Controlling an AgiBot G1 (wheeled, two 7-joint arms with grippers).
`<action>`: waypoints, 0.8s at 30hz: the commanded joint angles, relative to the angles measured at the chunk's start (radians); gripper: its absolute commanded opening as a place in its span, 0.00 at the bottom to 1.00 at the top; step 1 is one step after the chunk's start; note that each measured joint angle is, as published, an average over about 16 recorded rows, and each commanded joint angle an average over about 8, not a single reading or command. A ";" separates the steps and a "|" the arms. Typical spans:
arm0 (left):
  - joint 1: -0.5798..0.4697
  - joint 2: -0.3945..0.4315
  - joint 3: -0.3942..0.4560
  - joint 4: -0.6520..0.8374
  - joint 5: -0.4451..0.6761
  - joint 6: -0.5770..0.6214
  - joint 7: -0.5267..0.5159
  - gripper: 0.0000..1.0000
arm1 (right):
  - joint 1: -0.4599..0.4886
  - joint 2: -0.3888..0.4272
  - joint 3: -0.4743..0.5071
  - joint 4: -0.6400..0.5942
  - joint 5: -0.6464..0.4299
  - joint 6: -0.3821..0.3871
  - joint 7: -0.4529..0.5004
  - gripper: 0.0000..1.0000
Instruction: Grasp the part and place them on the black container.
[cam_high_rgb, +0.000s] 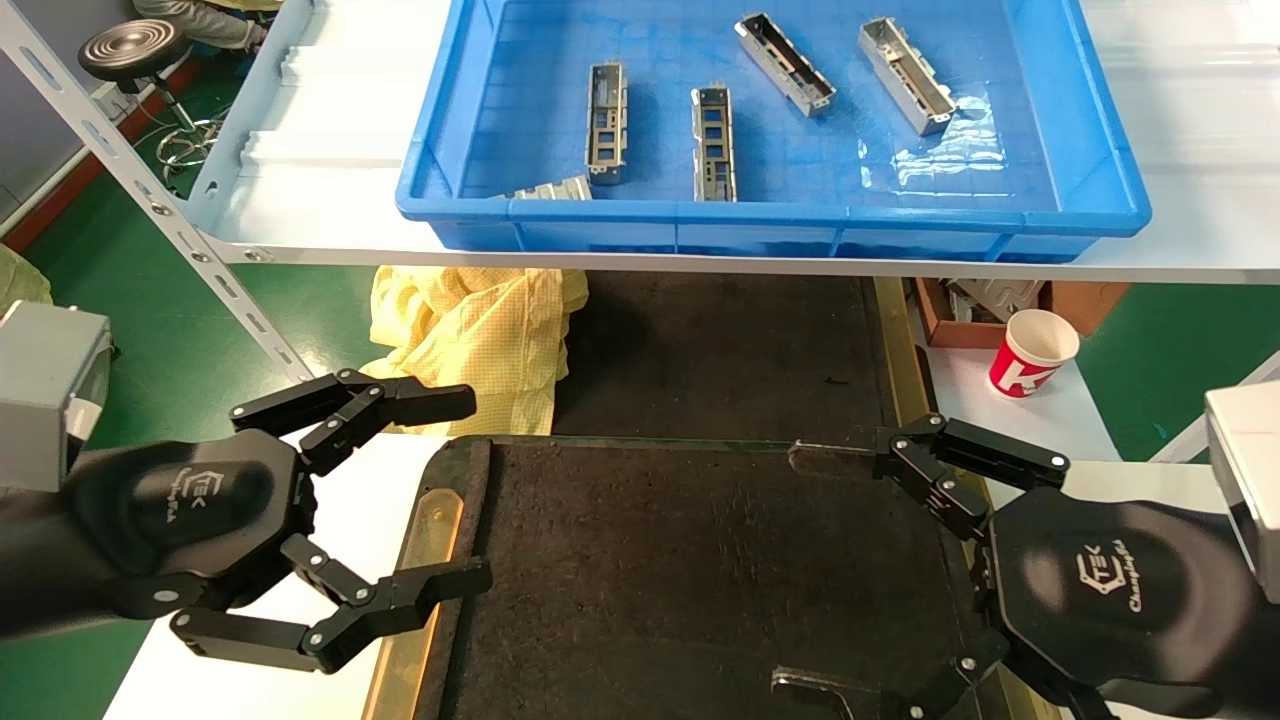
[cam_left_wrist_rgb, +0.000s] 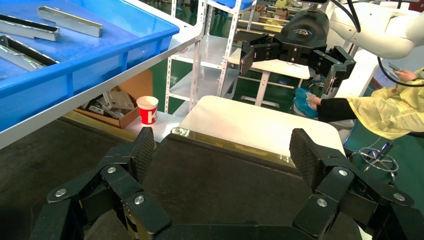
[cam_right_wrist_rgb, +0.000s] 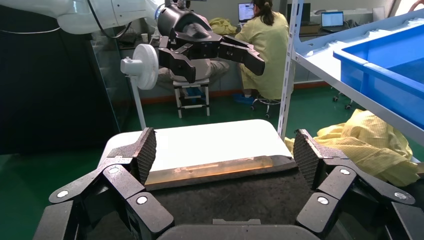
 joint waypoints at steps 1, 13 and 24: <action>0.000 0.000 0.000 0.000 0.000 0.000 0.000 1.00 | 0.000 0.000 0.000 0.000 0.000 0.000 0.000 1.00; 0.000 0.000 0.000 0.000 0.000 0.000 0.000 0.00 | 0.000 0.000 0.000 0.000 0.000 0.000 0.000 1.00; 0.000 0.000 0.000 0.000 0.000 0.000 0.000 0.00 | 0.000 0.000 0.000 0.000 0.000 0.000 0.000 1.00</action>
